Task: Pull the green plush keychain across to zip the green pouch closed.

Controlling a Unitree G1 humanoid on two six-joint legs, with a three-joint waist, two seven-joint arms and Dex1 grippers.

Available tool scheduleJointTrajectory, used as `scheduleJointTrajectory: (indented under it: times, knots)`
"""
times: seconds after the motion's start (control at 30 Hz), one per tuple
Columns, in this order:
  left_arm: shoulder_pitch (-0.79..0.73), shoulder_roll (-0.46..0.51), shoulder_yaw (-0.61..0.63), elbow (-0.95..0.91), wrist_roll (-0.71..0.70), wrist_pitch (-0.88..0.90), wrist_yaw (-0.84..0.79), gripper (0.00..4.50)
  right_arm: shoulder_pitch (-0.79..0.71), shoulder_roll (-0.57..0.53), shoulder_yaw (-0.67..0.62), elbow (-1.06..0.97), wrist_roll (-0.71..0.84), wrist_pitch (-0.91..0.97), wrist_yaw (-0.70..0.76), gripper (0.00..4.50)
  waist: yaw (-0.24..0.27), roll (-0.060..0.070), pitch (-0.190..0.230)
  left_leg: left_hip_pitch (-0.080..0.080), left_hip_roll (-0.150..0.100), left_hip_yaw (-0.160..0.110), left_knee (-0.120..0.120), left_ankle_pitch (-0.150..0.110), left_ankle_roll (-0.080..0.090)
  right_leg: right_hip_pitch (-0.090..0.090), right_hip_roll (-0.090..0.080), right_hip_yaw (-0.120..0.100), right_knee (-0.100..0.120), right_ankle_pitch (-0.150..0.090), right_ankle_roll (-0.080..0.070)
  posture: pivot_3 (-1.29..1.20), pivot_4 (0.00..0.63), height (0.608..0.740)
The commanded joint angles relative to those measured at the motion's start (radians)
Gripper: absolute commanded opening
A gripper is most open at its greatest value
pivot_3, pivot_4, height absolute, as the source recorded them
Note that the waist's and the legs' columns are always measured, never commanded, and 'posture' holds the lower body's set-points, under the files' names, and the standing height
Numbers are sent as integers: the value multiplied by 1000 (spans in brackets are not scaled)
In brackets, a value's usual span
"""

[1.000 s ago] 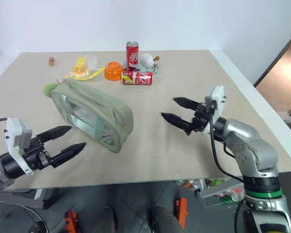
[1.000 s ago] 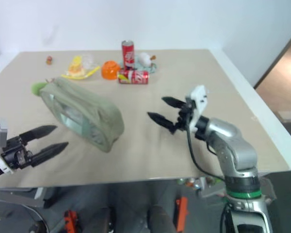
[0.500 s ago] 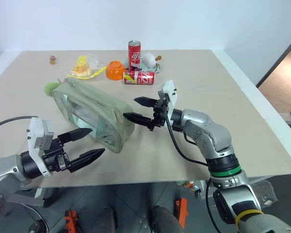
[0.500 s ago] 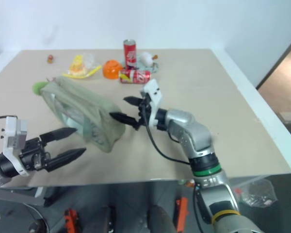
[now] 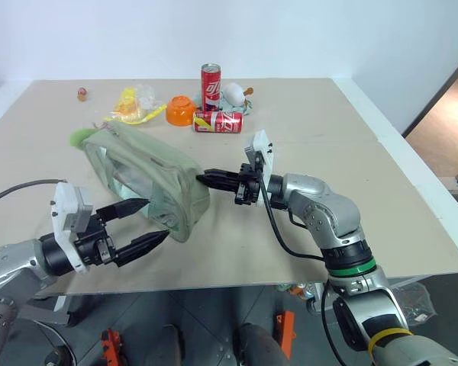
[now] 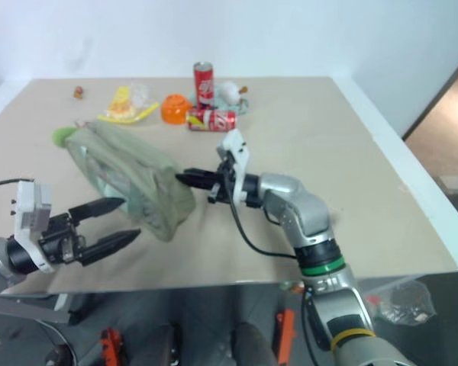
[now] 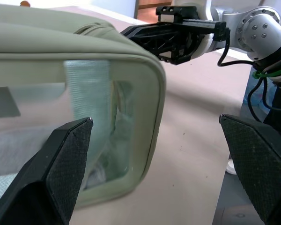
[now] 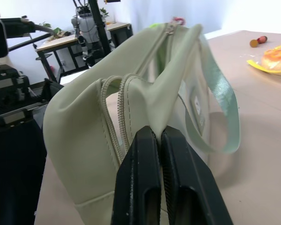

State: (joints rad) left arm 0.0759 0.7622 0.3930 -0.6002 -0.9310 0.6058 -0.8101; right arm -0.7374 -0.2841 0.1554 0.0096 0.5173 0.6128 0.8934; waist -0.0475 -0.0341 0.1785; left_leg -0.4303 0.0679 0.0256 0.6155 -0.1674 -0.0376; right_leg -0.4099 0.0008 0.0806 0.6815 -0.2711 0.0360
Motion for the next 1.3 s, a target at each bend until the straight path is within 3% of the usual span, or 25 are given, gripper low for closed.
scheduleJointTrajectory:
  times: [0.03, 0.23, 0.43, 0.63, 0.77, 0.93, 1.07, 1.17, 1.3]
  knots:
    - [-18, -6, -6, 2, 15, -26, -1, 4500, -43, -5, -12, -49, 11, -22, 29, 37, 0, 0, 0, 0, 0, 0, 0, 0, 0, 0, 0, 0, 0, 0, 0, 0, 150, 740]
    - [-42, -13, -27, 14, 23, -30, -5, 4500, -120, -93, -20, 5, -20, -97, 172, 37, 1, 0, 0, -1, 0, 0, 0, 0, 0, -1, 0, 0, 0, 0, 0, 0, 150, 740]
    - [-79, -14, -56, 30, 27, -29, -15, 4500, -257, -228, -12, 317, -132, -349, 414, 37, 1, 0, 1, 0, 0, 0, 1, 0, 0, 0, -1, -1, 0, 0, 0, 0, 150, 740]
    - [-106, -21, -86, 37, 34, -30, -13, 4500, -323, -245, -37, 580, -191, -477, 489, 37, 0, 1, 1, 0, 0, 0, 0, -1, 0, 0, 0, 0, 0, 1, -3, 0, 150, 740]
    - [-115, -23, -96, 38, 37, -28, -13, 4500, -325, -249, -92, 595, -175, -482, 447, 1376, -1, 2, 2, -1, 0, 0, 0, -1, 1, 0, 0, 0, 0, 1, -4, 0, 150, 740]
    - [-118, -17, -99, 46, 39, -25, -22, 4500, -286, -278, -220, 391, -82, -329, 312, 3059, 0, 3, 3, -1, -1, 0, 0, -2, 0, 0, 0, 0, 0, 1, -4, 0, 150, 740]
    - [-136, -12, -99, 65, 33, -22, -35, 4500, -97, -304, -306, -77, 59, -56, 102, 4436, 7, 3, 3, -1, -1, -2, 0, -3, -1, 1, 0, -1, 0, -1, -4, 0, 150, 740]
    - [-154, 0, -107, 80, 34, -20, -63, 4500, 64, -280, -301, -391, 138, 101, -67, 4436, 5, 3, 3, -2, -1, -5, 0, -5, -4, 1, 0, -3, 0, -2, -4, 0, 150, 740]
    - [-211, 12, -130, 118, 47, -18, -86, 4500, 207, -207, -220, -574, 112, 149, -233, 4436, -1, 3, 3, -1, 0, -4, 1, -5, -4, 1, 0, -2, 1, -3, -2, 0, 150, 740]
